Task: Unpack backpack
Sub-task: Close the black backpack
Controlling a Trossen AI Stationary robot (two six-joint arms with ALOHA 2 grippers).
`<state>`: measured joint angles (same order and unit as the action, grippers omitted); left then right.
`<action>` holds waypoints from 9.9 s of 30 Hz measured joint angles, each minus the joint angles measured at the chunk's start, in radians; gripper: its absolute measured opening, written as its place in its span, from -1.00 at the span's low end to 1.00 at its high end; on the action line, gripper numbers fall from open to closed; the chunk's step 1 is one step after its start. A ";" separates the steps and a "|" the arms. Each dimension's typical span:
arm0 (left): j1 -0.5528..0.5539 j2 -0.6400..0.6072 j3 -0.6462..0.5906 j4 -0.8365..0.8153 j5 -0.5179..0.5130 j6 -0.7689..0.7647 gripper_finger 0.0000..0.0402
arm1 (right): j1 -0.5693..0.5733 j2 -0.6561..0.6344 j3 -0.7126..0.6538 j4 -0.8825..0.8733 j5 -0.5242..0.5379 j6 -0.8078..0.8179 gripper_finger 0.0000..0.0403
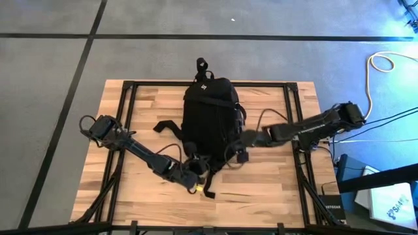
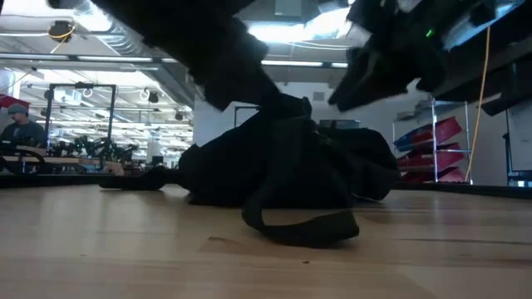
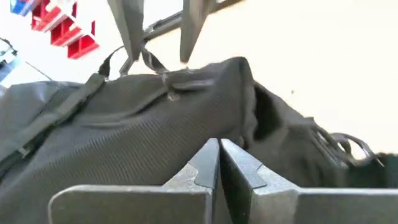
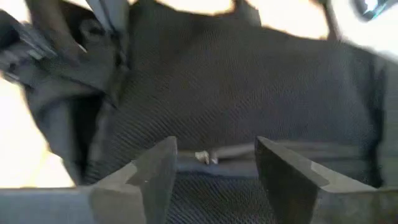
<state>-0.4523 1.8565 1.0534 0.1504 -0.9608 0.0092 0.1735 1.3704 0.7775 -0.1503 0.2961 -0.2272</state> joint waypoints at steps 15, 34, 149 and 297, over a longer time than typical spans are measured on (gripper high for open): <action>0.160 0.015 0.001 0.133 0.234 0.069 -1.00 | -0.122 0.128 -0.001 0.050 -0.208 -0.046 -0.17; 0.240 0.042 0.001 0.181 0.448 0.134 -1.00 | -0.122 0.132 0.012 0.028 -0.184 -0.044 -0.98; 0.176 0.160 -0.046 0.335 0.419 -0.262 0.78 | -0.208 0.152 0.134 -0.115 -0.238 -0.066 -1.00; -0.089 0.153 0.206 -0.101 0.015 0.171 -1.00 | -0.134 0.203 0.210 -0.106 -0.590 0.567 0.72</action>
<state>-0.5417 2.0094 1.2598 0.0490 -0.9462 0.1802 0.0399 1.5729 0.9874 -0.2567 -0.2935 0.3401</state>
